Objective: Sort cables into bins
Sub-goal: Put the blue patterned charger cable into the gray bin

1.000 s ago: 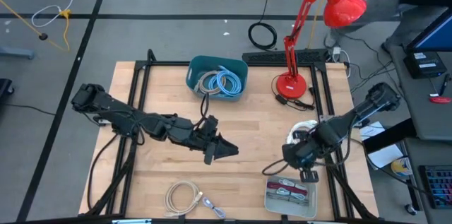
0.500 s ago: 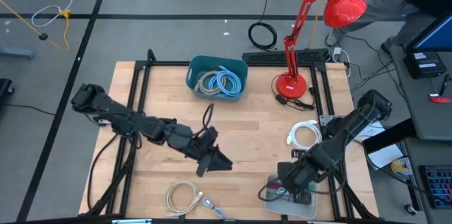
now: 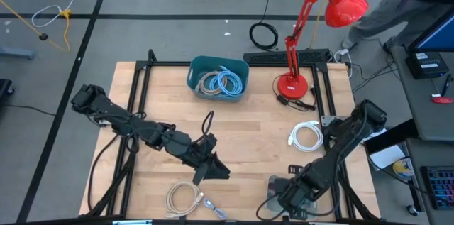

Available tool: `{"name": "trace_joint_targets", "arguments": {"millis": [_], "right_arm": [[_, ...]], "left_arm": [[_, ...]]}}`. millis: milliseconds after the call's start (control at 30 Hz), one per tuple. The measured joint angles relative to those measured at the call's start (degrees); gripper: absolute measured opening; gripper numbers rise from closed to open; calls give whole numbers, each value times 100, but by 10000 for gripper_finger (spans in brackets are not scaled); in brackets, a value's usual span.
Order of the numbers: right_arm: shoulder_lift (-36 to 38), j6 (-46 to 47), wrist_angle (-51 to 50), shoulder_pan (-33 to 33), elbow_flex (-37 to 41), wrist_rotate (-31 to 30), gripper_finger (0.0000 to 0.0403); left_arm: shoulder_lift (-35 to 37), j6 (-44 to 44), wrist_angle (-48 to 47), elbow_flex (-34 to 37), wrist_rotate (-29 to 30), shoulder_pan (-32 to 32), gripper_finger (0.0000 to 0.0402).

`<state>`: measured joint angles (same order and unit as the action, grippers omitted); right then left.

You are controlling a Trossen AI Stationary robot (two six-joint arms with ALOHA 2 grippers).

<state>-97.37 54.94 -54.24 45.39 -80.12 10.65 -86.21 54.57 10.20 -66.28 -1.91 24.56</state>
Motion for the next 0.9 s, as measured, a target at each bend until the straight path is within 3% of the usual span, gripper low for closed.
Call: {"name": "trace_joint_targets", "arguments": {"millis": [500, 900], "right_arm": [[-591, -392, 50, 50, 10, -38, 18], [-642, -373, 337, 32, 520, -16, 18]], "left_arm": [[0, 17, -16, 0, 94, 107, 145], [0, 66, -16, 0, 205, 254, 145]]}}
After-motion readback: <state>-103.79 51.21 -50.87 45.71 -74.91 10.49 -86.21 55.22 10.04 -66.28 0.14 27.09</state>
